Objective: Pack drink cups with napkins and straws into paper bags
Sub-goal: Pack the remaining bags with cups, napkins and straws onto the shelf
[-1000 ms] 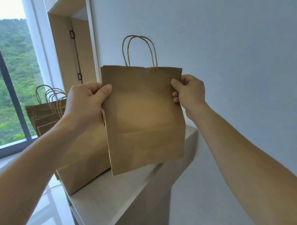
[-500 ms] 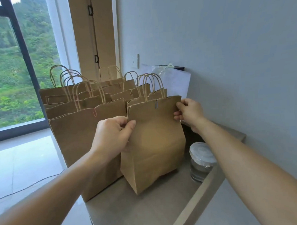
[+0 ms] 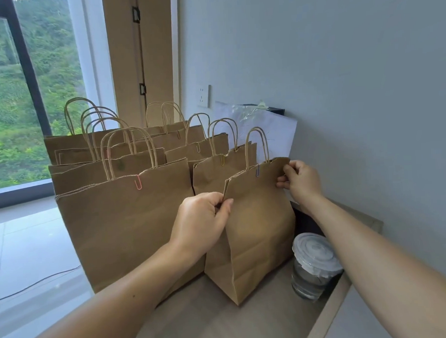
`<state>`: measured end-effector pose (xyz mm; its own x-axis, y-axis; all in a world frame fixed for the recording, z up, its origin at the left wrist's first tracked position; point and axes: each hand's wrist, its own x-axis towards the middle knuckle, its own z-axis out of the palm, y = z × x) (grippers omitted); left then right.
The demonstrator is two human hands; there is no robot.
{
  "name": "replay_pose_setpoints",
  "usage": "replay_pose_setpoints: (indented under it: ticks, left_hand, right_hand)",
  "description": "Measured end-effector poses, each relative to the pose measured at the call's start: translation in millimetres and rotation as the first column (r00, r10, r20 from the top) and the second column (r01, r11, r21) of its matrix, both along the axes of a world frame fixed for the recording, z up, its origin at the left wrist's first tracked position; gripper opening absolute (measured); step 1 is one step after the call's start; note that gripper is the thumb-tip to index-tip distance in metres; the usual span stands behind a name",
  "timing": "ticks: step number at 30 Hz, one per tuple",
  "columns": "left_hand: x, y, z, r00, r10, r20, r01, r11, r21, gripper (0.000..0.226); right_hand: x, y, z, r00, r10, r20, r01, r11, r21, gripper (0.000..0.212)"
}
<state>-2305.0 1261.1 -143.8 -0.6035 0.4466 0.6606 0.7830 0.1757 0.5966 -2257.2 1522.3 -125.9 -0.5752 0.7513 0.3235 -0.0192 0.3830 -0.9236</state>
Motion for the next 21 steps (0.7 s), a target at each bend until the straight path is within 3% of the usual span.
replay_pose_setpoints:
  ticks: [4, 9, 15, 18, 21]
  left_hand:
    - [2.9, 10.1, 0.4, 0.998, -0.003, -0.064, 0.003, 1.0, -0.007, 0.055]
    - [-1.9, 10.4, -5.4, 1.0, -0.001, -0.03, 0.001, 1.0, -0.002, 0.05]
    - [1.0, 12.7, -10.2, 1.0, 0.011, -0.014, -0.012, 0.999, -0.051, 0.038]
    - [13.2, 10.6, -3.0, 0.996, 0.07, -0.063, -0.076, 0.992, -0.104, 0.015]
    - [27.9, 8.7, 4.3, 0.963, 0.213, -0.167, -0.24, 0.957, -0.161, 0.076]
  right_hand:
    - [2.0, 5.9, -1.6, 0.999, -0.031, 0.01, 0.031, 0.999, -0.021, 0.014]
    - [1.9, 3.0, -1.6, 0.999, -0.054, 0.008, 0.054, 0.998, -0.029, 0.011]
    - [31.3, -7.8, -5.3, 0.991, -0.096, 0.088, 0.093, 0.995, 0.036, 0.04]
    - [63.6, -13.5, -1.7, 0.98, -0.144, 0.139, 0.124, 0.982, 0.146, 0.044]
    - [107.9, -20.9, 0.9, 0.961, -0.211, 0.181, 0.162, 0.954, 0.254, 0.043]
